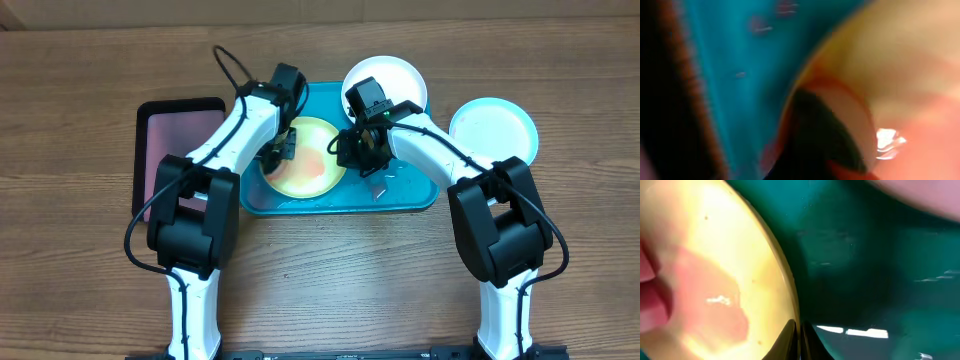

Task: Clean dirty plates on tray and stack at the side
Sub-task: 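Scrub the yellow plate with the sponge while the right gripper holds it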

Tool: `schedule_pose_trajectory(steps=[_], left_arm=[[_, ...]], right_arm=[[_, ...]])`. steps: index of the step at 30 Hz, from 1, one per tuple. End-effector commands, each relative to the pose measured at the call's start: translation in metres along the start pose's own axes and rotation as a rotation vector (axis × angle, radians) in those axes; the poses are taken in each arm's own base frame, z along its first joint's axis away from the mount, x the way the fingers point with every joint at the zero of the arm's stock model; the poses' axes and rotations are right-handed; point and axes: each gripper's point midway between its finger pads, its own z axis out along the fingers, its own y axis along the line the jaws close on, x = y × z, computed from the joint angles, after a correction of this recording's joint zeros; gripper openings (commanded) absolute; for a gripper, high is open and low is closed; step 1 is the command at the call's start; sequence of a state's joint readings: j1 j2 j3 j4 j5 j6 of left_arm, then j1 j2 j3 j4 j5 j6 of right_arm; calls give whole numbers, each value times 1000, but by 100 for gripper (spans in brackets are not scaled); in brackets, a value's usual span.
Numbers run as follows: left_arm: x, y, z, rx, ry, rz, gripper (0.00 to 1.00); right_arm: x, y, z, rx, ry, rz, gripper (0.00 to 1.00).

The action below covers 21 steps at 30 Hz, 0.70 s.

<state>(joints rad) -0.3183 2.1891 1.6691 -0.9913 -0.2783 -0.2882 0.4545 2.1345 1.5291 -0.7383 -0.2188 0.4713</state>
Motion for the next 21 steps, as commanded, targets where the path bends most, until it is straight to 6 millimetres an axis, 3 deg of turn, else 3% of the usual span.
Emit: schedule_pose_trajectory(steps=[1,4,9,15,21], left_arm=[[-17,76,-9,-398,-116,-168,4],[-13,53,-3,-288,-82,-117,4],[1,-22,1,100,12,122,4],[29,-107,-31,606,51,411,4],[37,-134,-44,698,25,500,4]], right_arm=[[3,-12,4,44,10,5,5],[5,-13,4,46,17,6,5],[23,-4,3,-14,105,-8,4],[52,21,-1,-188,243,-59,4],[62,25,1,-199,270,-64,4]])
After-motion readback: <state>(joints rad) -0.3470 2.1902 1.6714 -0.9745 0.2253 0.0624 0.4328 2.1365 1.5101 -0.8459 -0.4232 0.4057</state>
